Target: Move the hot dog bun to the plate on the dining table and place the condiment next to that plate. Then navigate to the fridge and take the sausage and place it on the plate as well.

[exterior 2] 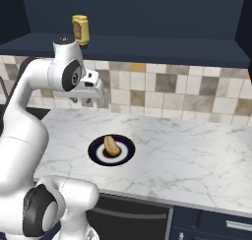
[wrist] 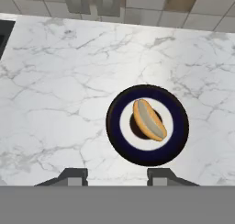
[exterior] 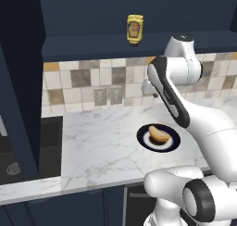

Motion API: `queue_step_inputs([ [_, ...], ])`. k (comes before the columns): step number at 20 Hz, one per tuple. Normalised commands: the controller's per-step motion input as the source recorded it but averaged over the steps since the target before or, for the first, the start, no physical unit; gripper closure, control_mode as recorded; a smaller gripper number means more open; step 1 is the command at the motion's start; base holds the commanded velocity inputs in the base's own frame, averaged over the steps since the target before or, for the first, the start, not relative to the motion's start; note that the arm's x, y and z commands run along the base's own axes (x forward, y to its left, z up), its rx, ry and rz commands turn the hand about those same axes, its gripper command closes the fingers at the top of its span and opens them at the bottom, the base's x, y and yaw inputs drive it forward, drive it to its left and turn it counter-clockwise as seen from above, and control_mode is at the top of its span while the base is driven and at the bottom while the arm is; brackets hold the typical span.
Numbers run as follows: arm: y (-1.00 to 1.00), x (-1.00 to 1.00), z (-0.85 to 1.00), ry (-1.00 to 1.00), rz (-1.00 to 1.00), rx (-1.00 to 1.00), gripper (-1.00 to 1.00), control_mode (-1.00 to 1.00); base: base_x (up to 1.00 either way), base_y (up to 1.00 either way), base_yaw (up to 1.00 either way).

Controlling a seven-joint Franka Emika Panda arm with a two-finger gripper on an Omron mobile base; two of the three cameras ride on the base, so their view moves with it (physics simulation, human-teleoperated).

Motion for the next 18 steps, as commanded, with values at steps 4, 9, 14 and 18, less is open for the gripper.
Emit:
queue_step_inputs([
  [4, -0.04, -0.05, -0.09, -0.01, -0.01, 0.0, -1.0, -1.0, 0.0, 0.0, 0.0],
  [9, -0.3, 0.5, -0.62, 0.12, 0.0, 0.01, -1.0, -1.0, 0.0, 0.0, 0.0],
  [14, -0.38, 0.26, -0.62, 0.17, 0.0, 0.0, -1.0, -1.0, 0.0, 0.0, 0.0],
  [18, -0.08, -0.15, -0.69, 0.1, 0.02, 0.0, -1.0, -1.0, 0.0, 0.0, 0.0],
])
